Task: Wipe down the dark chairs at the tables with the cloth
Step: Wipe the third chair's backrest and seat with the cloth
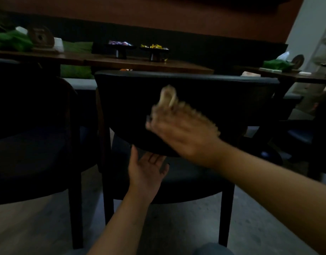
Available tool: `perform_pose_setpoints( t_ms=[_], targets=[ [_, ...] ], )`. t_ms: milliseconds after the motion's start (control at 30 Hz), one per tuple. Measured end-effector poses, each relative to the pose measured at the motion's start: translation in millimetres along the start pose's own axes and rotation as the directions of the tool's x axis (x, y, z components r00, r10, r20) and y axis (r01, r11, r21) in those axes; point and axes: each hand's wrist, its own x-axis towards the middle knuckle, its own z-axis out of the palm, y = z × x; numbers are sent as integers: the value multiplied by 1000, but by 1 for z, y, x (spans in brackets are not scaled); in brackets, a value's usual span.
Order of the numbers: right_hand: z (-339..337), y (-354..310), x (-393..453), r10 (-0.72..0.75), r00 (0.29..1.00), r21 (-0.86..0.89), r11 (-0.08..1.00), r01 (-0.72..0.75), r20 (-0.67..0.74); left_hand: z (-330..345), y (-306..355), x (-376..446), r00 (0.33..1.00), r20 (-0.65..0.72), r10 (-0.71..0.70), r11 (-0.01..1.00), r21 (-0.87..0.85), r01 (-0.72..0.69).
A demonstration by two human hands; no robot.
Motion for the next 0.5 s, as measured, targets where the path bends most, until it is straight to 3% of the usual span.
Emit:
perform_pose_setpoints(
  t_ms=[67, 133, 200, 267, 367, 433, 500],
  targets=[
    [7, -15, -22, -103, 960, 9, 994, 105, 259, -9, 1, 0, 998, 55, -13, 999, -51, 16],
    [9, -23, -30, -100, 920, -55, 990, 131, 378, -14, 2, 2, 993, 116, -21, 998, -55, 27],
    [5, -22, -18, -57, 944, -43, 996, 75, 324, -16, 4, 4, 990, 130, -51, 994, -93, 63],
    [-2, -13, 10, 9, 990, 17, 1000, -12, 142, -18, 4, 8, 991, 110, -77, 989, -120, 90],
    [-1, -5, 49, 23, 998, -75, 997, -27, -50, -20, 0, 11, 993, 88, -83, 985, -145, 95],
    [13, -12, 49, -41, 999, -137, 990, 37, -23, -20, -2, 11, 992, 96, -86, 982, -161, 100],
    [27, -26, 28, -151, 975, -157, 972, 177, 164, -21, -1, 7, 987, 149, -65, 983, -161, 89]
  ],
)
